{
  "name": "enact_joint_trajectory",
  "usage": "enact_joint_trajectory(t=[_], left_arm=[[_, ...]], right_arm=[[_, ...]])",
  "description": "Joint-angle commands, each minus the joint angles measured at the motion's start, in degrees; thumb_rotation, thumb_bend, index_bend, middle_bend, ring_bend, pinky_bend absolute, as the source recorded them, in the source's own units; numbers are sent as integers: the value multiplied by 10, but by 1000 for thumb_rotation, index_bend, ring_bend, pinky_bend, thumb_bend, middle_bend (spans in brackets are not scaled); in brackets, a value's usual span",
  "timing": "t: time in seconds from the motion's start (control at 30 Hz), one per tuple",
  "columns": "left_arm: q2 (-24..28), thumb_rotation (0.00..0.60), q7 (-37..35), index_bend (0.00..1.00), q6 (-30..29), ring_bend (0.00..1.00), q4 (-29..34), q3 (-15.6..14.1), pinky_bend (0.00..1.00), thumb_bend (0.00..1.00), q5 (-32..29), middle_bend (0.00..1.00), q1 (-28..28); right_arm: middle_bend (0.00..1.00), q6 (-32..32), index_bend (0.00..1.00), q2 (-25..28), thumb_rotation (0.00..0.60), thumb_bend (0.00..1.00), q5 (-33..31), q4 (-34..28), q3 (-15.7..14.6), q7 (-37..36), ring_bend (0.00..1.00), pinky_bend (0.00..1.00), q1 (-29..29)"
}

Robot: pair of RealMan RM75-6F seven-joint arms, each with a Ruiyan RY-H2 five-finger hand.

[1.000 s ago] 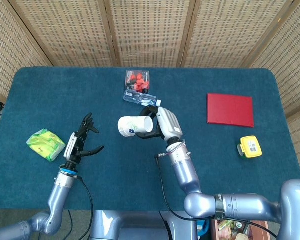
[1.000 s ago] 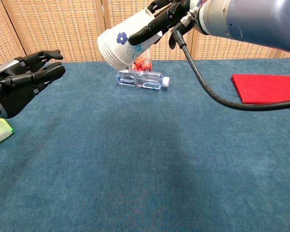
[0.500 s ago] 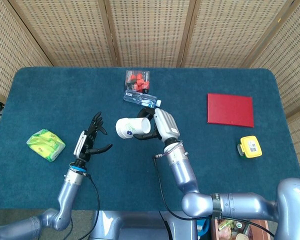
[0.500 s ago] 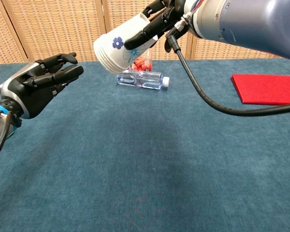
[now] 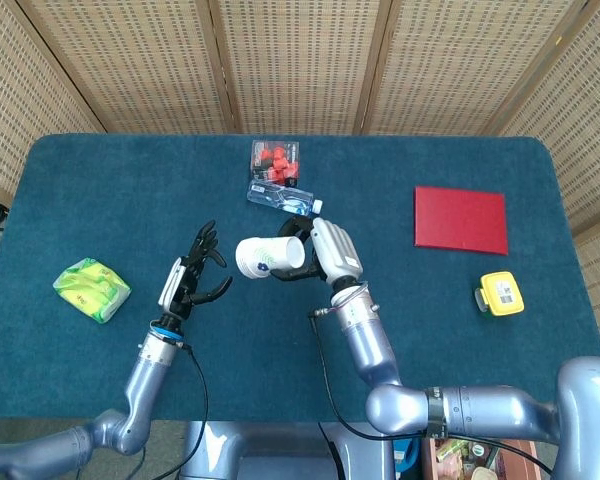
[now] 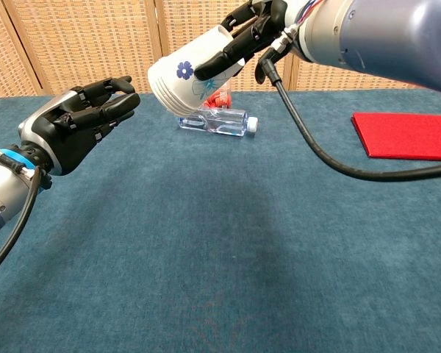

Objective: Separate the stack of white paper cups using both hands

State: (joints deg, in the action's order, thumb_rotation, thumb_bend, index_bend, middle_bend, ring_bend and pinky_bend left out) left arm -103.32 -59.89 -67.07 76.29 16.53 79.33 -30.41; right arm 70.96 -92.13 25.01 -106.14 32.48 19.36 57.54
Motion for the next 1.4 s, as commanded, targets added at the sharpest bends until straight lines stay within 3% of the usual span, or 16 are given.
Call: enact_joint_trajectory(t=[0.03, 1.13, 1.4], left_arm=[[-2, 600, 7, 545, -2, 0, -1, 0, 0, 334, 2, 10, -3], [-36, 600, 11, 546, 24, 0, -12, 6, 0, 336, -15, 19, -30], [-39, 600, 5, 593, 28, 0, -13, 5, 0, 360, -15, 30, -32]], right_arm=[[642, -1, 779, 0, 600, 165, 0, 0, 0, -1, 500, 731, 0], [642, -3, 779, -4, 600, 165, -1, 0, -15, 4, 500, 731, 3], [642, -7, 779, -4, 600, 165, -2, 3, -18, 6, 501, 731, 4]])
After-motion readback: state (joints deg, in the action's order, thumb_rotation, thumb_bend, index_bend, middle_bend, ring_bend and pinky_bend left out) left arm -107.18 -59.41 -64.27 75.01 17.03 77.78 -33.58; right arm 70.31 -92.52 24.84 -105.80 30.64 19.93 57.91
